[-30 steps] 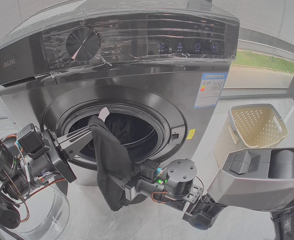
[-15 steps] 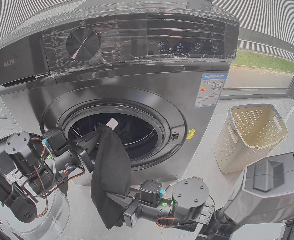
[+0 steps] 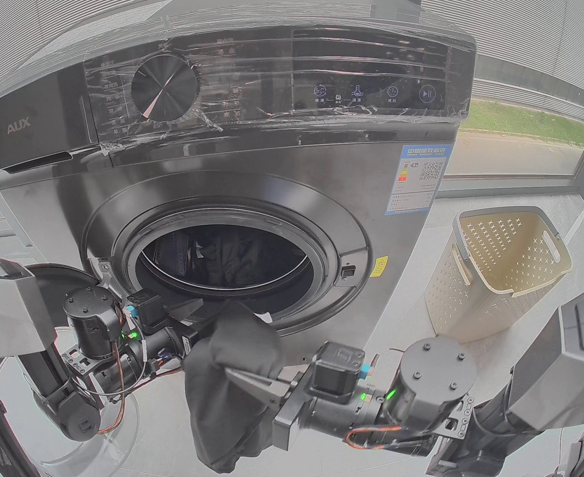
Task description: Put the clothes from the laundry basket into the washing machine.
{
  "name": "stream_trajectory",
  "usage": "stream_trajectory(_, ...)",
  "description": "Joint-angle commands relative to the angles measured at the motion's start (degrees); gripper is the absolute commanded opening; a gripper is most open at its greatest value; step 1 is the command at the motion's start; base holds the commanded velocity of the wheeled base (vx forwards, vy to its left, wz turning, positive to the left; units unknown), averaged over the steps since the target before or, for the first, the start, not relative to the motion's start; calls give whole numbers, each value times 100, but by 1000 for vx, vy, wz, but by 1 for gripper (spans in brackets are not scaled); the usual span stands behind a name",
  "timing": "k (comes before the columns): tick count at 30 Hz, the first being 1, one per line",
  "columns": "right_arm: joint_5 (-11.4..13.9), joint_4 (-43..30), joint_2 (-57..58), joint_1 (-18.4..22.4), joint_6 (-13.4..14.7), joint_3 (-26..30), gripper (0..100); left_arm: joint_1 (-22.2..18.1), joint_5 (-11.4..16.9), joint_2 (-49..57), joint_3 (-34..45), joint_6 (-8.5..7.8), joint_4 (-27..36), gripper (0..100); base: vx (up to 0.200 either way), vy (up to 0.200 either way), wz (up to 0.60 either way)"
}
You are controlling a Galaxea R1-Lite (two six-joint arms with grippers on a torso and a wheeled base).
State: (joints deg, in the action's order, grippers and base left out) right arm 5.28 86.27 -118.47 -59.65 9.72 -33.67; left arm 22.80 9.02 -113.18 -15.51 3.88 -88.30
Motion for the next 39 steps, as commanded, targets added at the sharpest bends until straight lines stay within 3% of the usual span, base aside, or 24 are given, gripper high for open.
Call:
stream_trajectory(1,-36,-76,280,472,-31,106,0,-205,21,-99,267,-19,-21,100,0,0,0)
stream_trajectory(6,-36,-146,368,902,-40,71,0,-302,144,120,707,-106,-30,100,0,0,0)
stream_trajectory(13,-53,-260,289,920,-66,-201,0,-126,539,331,1050,-273,-30,100,0,0,0)
stream_trajectory(19,-62,-260,43,771,-66,-377,0,199,1313,340,1102,-361,-39,100,0,0,0)
stream_trajectory(31,-53,-199,-115,568,-66,-430,0,498,1304,-328,408,-282,-39,100,0,0,0)
stream_trajectory(32,-53,-190,-115,551,-58,-430,0,498,1304,-380,373,-265,-39,0,0,0,0)
stream_trajectory(39,-62,-181,-98,498,-49,-368,0,489,1304,-407,188,-168,-39,0,0,0,0)
